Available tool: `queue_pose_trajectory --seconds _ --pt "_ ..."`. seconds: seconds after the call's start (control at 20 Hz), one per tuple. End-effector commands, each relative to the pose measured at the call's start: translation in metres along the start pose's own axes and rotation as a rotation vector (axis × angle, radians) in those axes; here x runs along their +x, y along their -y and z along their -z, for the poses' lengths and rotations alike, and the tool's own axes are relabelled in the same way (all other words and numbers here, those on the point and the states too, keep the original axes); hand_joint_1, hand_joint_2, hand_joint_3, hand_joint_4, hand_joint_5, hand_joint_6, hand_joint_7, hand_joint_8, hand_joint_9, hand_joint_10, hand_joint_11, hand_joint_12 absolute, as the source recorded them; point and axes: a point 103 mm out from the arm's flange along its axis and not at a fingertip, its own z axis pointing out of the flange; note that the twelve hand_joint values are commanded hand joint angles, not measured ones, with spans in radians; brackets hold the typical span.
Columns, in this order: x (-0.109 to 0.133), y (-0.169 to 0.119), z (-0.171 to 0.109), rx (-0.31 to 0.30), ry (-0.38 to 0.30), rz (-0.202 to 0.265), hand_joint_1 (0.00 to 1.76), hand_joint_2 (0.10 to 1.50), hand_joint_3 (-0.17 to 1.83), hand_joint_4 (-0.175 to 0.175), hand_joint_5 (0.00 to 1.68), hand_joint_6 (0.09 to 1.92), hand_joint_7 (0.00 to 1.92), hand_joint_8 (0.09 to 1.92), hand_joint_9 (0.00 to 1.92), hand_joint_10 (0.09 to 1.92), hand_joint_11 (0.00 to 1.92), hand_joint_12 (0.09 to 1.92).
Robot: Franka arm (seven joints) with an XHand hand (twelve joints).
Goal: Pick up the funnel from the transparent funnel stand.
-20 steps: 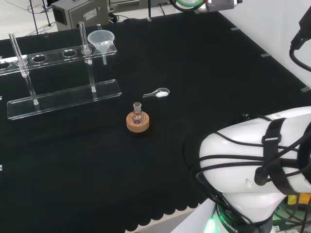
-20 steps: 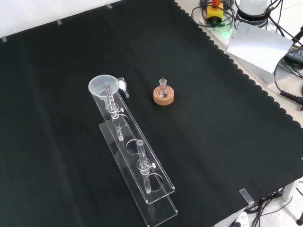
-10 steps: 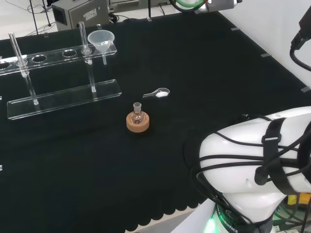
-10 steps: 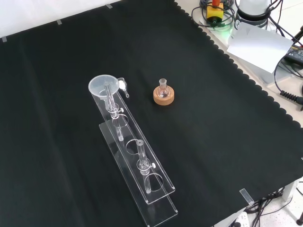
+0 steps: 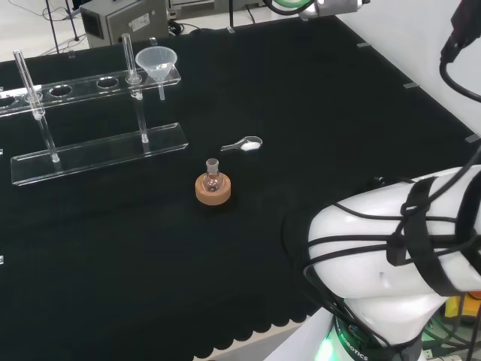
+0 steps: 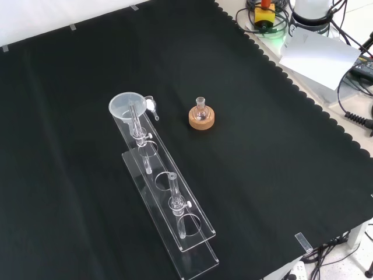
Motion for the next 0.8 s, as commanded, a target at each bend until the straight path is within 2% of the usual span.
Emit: queue_pose_trajectory --seconds 0.05,0.3,0.6,0.8 --pt "-0.001 -0.033 -0.012 0.012 -0.003 -0.005 0.00 1.24 0.39 -0.002 0.24 0.09 0.01 0.50 0.20 0.61 0.08 1.35" --pt "0.008 -0.077 -0.030 0.040 0.017 0.023 0.00 1.24 0.38 -0.003 0.24 0.09 0.01 0.50 0.20 0.61 0.08 1.35" --pt "0.030 -0.144 -0.058 0.084 0.012 0.103 0.00 1.24 0.37 -0.004 0.24 0.09 0.01 0.50 0.20 0.61 0.08 1.35" --pt "0.043 -0.175 -0.071 0.114 0.017 0.142 0.00 1.24 0.37 -0.005 0.25 0.09 0.01 0.50 0.20 0.61 0.08 1.35"
